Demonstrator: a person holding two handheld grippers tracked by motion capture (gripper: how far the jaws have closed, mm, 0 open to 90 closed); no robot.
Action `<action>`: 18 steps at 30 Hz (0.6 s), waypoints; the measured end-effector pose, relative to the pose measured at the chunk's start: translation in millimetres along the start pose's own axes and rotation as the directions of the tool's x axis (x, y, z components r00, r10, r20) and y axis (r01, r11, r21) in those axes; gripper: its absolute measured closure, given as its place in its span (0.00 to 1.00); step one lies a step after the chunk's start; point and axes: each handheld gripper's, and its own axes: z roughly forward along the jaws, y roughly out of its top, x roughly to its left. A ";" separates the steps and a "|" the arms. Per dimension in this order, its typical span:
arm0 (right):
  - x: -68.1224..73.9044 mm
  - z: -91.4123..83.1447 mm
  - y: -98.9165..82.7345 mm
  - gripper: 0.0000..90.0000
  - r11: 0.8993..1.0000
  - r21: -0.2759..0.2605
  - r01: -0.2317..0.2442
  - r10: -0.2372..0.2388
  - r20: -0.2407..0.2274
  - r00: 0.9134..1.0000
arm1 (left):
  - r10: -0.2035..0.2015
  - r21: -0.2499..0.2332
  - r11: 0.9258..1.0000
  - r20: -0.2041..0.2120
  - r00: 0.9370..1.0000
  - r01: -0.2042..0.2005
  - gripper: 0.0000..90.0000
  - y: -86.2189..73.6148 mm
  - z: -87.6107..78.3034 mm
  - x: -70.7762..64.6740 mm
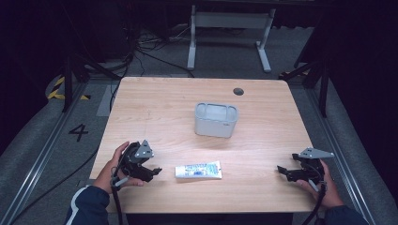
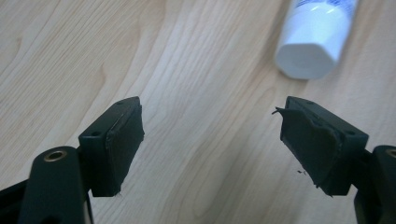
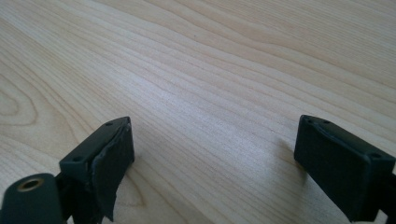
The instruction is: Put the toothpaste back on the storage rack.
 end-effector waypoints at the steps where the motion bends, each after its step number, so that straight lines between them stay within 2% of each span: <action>1: 0.0 0.1 0.0 0.14 1.000 -0.001 0.001 -0.001 0.000 1.000 | 0.000 0.000 1.000 0.000 1.000 0.000 0.24 0.0 0.0 0.0; 2: 0.0 0.0 0.0 0.14 1.000 0.000 0.001 -0.001 0.000 1.000 | 0.023 0.012 1.000 0.008 1.000 -0.024 0.24 5.9 -2.2 -3.7; 4: -0.2 0.0 0.0 0.14 1.000 0.000 0.002 -0.002 -0.001 1.000 | 0.044 0.015 0.999 0.017 0.999 -0.044 0.24 11.7 -2.2 -7.0; 9: -0.3 0.0 0.1 0.14 1.000 0.001 0.003 -0.003 -0.003 1.000 | 0.074 0.025 0.997 0.031 0.997 -0.074 0.24 21.4 0.7 -12.1; 13: -0.2 -0.4 -0.2 0.14 1.000 0.001 0.004 -0.004 -0.004 1.000 | 0.100 0.060 0.993 0.038 0.994 -0.102 0.24 30.8 5.3 -15.5; 14: -0.2 -0.6 -0.4 0.14 1.000 0.000 0.004 -0.004 -0.008 1.000 | 0.117 0.060 0.991 0.055 0.992 -0.120 0.24 35.2 6.4 -16.3; 17: 0.0 -1.1 -0.8 0.14 1.000 -0.001 0.007 -0.007 -0.010 1.000 | 0.125 0.064 0.990 0.062 0.990 -0.129 0.24 40.2 8.6 -18.3; 18: 0.1 -1.2 -0.9 0.14 1.000 -0.001 0.007 -0.007 -0.010 1.000 | 0.137 0.066 0.988 0.073 0.988 -0.141 0.24 46.0 11.1 -20.5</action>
